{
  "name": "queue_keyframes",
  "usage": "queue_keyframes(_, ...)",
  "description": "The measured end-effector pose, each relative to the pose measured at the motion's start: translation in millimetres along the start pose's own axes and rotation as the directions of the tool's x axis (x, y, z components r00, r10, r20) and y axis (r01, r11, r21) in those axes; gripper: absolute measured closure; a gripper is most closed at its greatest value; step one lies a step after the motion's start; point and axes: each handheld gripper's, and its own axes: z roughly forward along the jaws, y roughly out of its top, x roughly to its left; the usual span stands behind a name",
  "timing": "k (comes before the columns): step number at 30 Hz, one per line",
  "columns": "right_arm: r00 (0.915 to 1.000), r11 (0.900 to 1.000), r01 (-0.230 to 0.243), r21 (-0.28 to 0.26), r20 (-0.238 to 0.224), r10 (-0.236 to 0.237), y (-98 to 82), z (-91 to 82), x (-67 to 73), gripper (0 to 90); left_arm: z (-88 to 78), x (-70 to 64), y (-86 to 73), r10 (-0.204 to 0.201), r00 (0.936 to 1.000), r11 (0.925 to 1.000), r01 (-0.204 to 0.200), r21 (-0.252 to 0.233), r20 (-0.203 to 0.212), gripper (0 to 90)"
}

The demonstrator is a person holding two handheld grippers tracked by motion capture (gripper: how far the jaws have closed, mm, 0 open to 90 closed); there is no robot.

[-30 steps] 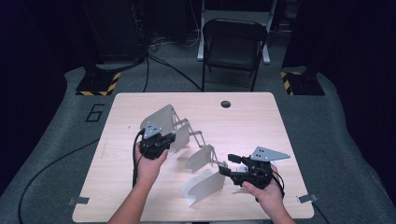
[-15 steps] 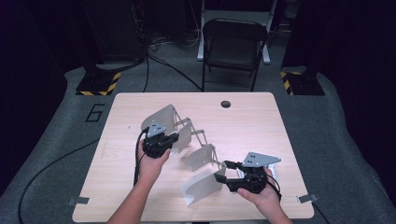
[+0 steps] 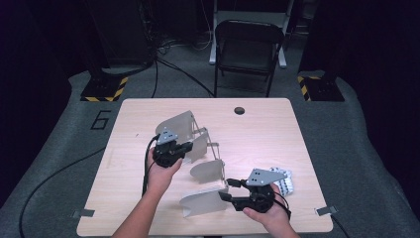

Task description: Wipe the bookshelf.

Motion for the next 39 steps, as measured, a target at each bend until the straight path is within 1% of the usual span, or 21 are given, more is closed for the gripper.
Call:
queue_keyframes(2,1.0,1.0,-0.003,0.004,-0.007,0.003,0.6,2.0,2.3,46.5,0.7,0.3,0.8,0.0,1.0,1.0,0.0,0.002,0.002,85.1)
queue_keyframes(6,0.9999,1.0,0.01,0.005,-0.014,-0.01,1.9,6.7,6.5,46.2,1.0,-1.3,1.4,0.012,0.9999,0.9999,-0.012,0.005,-0.01,83.8)
queue_keyframes(9,0.9993,0.999,0.026,0.019,-0.029,-0.025,2.9,10.1,9.8,45.7,-2.7,2.8,0.1,-0.004,0.9996,1.0,0.005,0.004,-0.026,80.3)
queue_keyframes(11,0.9988,0.999,0.036,0.023,-0.034,-0.035,3.4,12.9,12.9,45.8,-5.4,7.1,-1.6,-0.018,0.9995,0.9998,0.018,0.001,-0.026,78.8)
queue_keyframes(13,0.9982,0.999,0.048,0.026,-0.037,-0.047,4.2,15.5,15.3,46.0,-6.0,8.8,-1.7,-0.022,0.9997,0.9998,0.022,0.003,-0.012,78.6)
queue_keyframes(18,0.9974,0.998,0.059,0.029,-0.042,-0.058,5.3,19.7,20.1,46.9,-3.4,2.8,1.8,0.016,0.9999,0.9997,-0.016,0.019,0.0,80.1)
queue_keyframes(21,0.9977,0.998,0.052,0.026,-0.045,-0.051,5.0,20.8,22.2,46.7,-1.6,2.5,2.9,0.013,0.9998,0.9997,-0.013,0.019,0.014,80.0)
queue_keyframes(22,0.9973,0.998,0.059,0.024,-0.045,-0.058,5.3,20.8,22.4,46.5,-1.0,2.4,3.5,0.015,0.9996,0.9996,-0.015,0.023,0.025,80.0)
queue_keyframes(24,0.9961,0.999,0.052,-0.002,-0.07,-0.052,5.8,21.1,24.2,50.3,1.0,0.8,5.0,0.032,0.9981,0.999,-0.033,0.029,0.053,80.2)
queue_keyframes(25,0.9949,0.999,0.05,-0.001,-0.088,-0.049,7.0,21.5,25.0,51.6,2.3,-1.1,5.9,0.041,0.9973,0.9985,-0.043,0.034,0.062,80.2)
queue_keyframes(26,0.9943,0.999,0.054,0.008,-0.092,-0.053,8.0,22.8,26.8,51.5,3.9,-3.7,6.9,0.042,0.9969,0.9984,-0.044,0.036,0.067,80.2)
queue_keyframes(28,0.9939,0.996,0.083,0.024,-0.075,-0.081,7.9,27.0,30.2,50.2,6.6,-7.2,7.9,0.056,0.9955,0.9971,-0.06,0.046,0.076,80.3)
queue_keyframes(29,0.9938,0.995,0.088,0.042,-0.073,-0.084,6.8,28.9,30.3,48.9,7.9,-7.2,7.5,0.068,0.9947,0.9965,-0.071,0.043,0.077,80.4)
queue_keyframes(30,0.9937,0.995,0.083,0.048,-0.079,-0.079,4.9,31.0,30.0,49.0,9.0,-8.1,6.5,0.051,0.9955,0.9979,-0.054,0.036,0.08,80.4)
queue_keyframes(31,0.9936,0.995,0.084,0.058,-0.08,-0.079,3.1,31.9,29.6,50.6,8.7,-7.2,6.4,0.054,0.9955,0.9976,-0.057,0.04,0.078,80.2)
queue_keyframes(33,0.9942,0.994,0.086,0.063,-0.07,-0.081,0.4,32.6,29.8,49.8,7.8,-5.3,6.4,0.051,0.9963,0.9977,-0.054,0.042,0.069,79.1)
queue_keyframes(34,0.9941,0.995,0.081,0.063,-0.076,-0.077,0.3,32.1,29.1,50.0,7.4,-4.1,6.6,0.057,0.9965,0.9974,-0.059,0.041,0.061,78.4)
queue_keyframes(35,0.9943,0.996,0.075,0.057,-0.08,-0.07,0.6,31.9,28.7,49.6,6.9,-4.3,6.6,0.039,0.9977,0.9982,-0.042,0.042,0.056,77.8)
queue_keyframes(36,0.9938,0.996,0.074,0.054,-0.087,-0.069,1.3,31.1,28.2,48.8,6.6,-3.0,6.6,0.044,0.9982,0.9982,-0.045,0.039,0.042,76.7)
queue_keyframes(37,0.994,0.996,0.073,0.053,-0.085,-0.068,2.0,30.5,28.1,47.9,6.2,-2.6,6.1,0.028,0.999,0.999,-0.029,0.033,0.036,75.0)
queue_keyframes(39,0.9935,0.996,0.079,0.039,-0.084,-0.076,3.3,28.0,27.7,46.9,4.4,-1.2,4.3,0.003,0.9991,0.9999,-0.003,0.016,0.043,68.3)
